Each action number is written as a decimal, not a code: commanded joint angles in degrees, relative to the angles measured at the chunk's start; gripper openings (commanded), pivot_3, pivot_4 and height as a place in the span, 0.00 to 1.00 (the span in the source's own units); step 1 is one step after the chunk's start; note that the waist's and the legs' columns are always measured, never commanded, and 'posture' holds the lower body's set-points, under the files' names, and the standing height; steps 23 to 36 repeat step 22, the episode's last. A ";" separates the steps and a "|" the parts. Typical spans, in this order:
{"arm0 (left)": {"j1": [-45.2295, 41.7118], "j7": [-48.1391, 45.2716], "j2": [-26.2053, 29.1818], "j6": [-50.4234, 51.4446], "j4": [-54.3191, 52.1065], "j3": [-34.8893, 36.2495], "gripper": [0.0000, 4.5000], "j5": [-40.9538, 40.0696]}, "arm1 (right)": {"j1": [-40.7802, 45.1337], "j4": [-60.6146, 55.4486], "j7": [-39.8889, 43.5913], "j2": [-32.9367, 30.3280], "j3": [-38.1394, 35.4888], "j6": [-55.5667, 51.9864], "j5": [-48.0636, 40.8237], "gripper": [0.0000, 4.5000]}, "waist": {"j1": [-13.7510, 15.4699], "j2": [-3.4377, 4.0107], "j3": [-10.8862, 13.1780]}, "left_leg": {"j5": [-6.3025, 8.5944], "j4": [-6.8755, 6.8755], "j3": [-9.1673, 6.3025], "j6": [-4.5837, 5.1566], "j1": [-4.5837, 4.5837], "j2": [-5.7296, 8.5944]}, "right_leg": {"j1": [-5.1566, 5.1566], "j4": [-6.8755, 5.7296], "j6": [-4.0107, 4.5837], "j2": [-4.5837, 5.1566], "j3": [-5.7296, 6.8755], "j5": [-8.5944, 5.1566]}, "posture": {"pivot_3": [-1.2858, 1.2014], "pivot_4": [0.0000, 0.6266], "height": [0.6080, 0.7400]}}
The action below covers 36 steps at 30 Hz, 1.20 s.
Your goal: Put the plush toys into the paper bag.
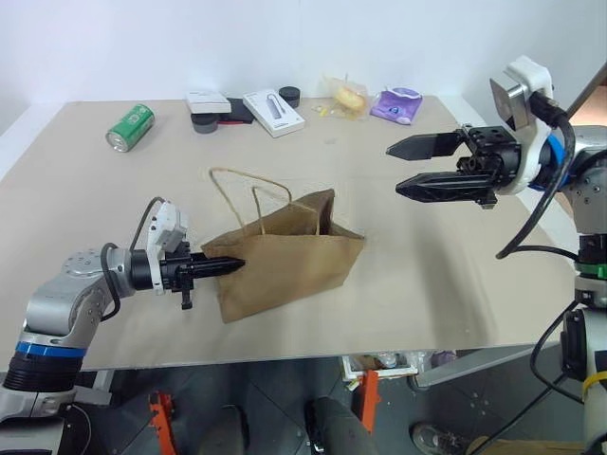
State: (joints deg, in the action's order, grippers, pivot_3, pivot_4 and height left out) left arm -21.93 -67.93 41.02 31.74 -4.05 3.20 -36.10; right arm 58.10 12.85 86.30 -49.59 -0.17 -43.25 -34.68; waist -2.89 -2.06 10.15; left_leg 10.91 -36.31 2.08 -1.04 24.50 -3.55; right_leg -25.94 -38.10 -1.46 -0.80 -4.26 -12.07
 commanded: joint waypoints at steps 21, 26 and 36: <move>2.03 17.94 12.00 -2.54 11.77 23.25 0.98 5.04 | -1.32 15.74 -28.71 5.04 -1.86 9.30 15.96 1.00 | 0.12 0.02 0.10 | -0.02 -0.04 0.16 -0.05 0.04 0.00 | -0.09 -0.02 0.09 0.08 -0.04 0.01 | 0.52 0.24 1.00; 2.28 17.17 12.16 -2.13 11.02 23.01 0.98 4.83 | -1.70 15.91 -29.11 5.42 -2.00 9.37 16.22 1.00 | 0.12 0.02 0.10 | -0.02 -0.03 0.16 -0.06 0.09 0.00 | -0.14 -0.02 0.00 0.08 -0.04 0.05 | 0.52 0.24 1.00; 2.28 17.17 12.16 -2.13 11.02 23.01 0.98 4.83 | -1.70 15.91 -29.11 5.42 -2.00 9.37 16.22 1.00 | 0.12 0.02 0.10 | -0.02 -0.03 0.16 -0.06 0.09 0.00 | -0.14 -0.02 0.00 0.08 -0.04 0.05 | 0.52 0.24 1.00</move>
